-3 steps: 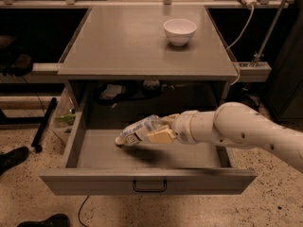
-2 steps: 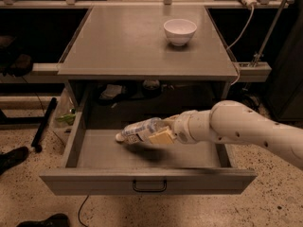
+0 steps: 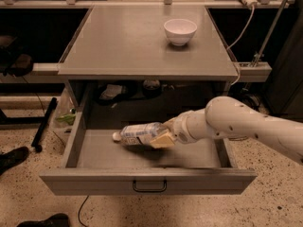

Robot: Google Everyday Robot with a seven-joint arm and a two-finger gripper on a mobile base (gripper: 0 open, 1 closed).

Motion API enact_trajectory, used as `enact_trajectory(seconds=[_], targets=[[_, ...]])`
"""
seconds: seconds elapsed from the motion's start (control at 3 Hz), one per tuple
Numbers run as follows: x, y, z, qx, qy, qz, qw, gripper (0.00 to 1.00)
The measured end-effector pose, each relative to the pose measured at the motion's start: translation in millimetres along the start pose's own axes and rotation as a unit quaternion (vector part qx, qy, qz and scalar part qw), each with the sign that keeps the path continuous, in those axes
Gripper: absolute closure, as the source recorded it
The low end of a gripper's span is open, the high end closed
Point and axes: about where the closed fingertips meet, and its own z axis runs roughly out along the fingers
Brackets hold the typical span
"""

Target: Place blue plastic bottle into top drawer

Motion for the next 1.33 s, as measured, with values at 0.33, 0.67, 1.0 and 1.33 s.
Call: enact_trajectory(seconds=[0.33,0.67,1.0,1.33], targets=[[11.3,1.3,14.3,-0.027,0.010,-0.012,0.9995,1.00],[23.1,0.8,23.7,-0.042,0.020,-0.018,0.9987,1.00],[27.7,-3.2,23.2,-0.042,0.021,-0.019,0.9987,0.82],[28.2,-5.2,22.3,-0.041,0.020,-0.018,0.9988,0.58]])
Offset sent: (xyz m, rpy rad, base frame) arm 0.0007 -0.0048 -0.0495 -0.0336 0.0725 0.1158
